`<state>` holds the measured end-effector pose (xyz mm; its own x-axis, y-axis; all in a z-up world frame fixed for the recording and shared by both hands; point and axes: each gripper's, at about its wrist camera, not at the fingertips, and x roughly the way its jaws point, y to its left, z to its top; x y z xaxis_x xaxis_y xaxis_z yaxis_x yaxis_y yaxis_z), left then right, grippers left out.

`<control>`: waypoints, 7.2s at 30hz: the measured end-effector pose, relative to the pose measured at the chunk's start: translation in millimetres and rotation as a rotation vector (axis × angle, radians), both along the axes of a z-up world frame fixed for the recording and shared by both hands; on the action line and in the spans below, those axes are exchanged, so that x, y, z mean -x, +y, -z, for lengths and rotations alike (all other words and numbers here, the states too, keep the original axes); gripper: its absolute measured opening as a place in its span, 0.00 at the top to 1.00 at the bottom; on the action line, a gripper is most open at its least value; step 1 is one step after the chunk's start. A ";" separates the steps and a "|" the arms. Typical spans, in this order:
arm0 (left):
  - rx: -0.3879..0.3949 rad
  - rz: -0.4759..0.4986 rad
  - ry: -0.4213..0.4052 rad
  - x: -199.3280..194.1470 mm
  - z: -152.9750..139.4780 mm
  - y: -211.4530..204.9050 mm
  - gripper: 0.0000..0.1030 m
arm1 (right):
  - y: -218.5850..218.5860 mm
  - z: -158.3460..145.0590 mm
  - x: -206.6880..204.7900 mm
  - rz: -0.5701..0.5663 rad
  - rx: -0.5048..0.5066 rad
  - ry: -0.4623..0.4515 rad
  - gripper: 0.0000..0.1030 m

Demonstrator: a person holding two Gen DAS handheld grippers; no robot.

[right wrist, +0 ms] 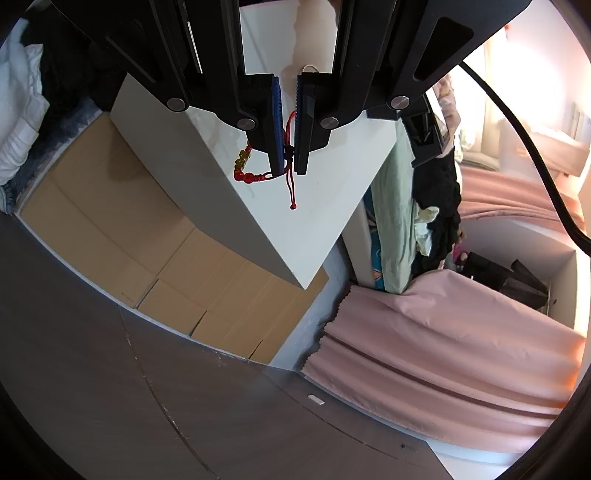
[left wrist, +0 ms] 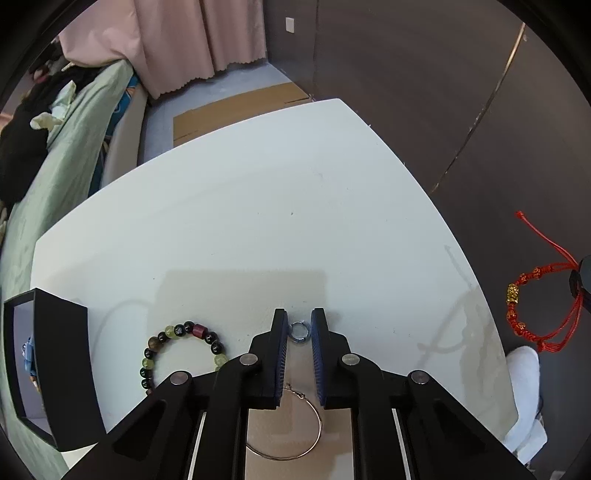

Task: Organize jewelry
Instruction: 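Close the left tool on the small silver ring, then carry the ring into the box and open the left tool while the right tool holds the red bracelet, then lower the red string bracelet into the box and open the right tool, then reach the left tool to the beaded bracelet and close on it, then lift the beaded bracelet with the left tool while the right tool closes on the silver hoop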

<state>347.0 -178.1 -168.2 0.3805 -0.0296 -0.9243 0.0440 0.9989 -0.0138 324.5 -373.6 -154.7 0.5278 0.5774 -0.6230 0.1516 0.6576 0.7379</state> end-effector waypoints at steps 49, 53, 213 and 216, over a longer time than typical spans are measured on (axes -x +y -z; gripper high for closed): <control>0.241 -0.272 -0.226 64.1 -72.3 214.3 0.87 | 183.1 -38.0 -8.6 -0.308 -0.056 -0.270 0.93; 0.338 -0.254 -0.182 64.8 -60.3 225.7 0.86 | 200.5 -33.7 -9.7 -0.335 -0.040 -0.260 0.93; 0.441 -0.158 -0.354 101.3 -98.1 235.0 0.92 | 233.4 34.6 41.5 -0.587 0.838 -0.026 0.51; 0.442 -0.180 -0.353 97.4 -94.2 242.7 0.92 | 234.5 27.4 37.0 -0.577 0.799 -0.045 0.51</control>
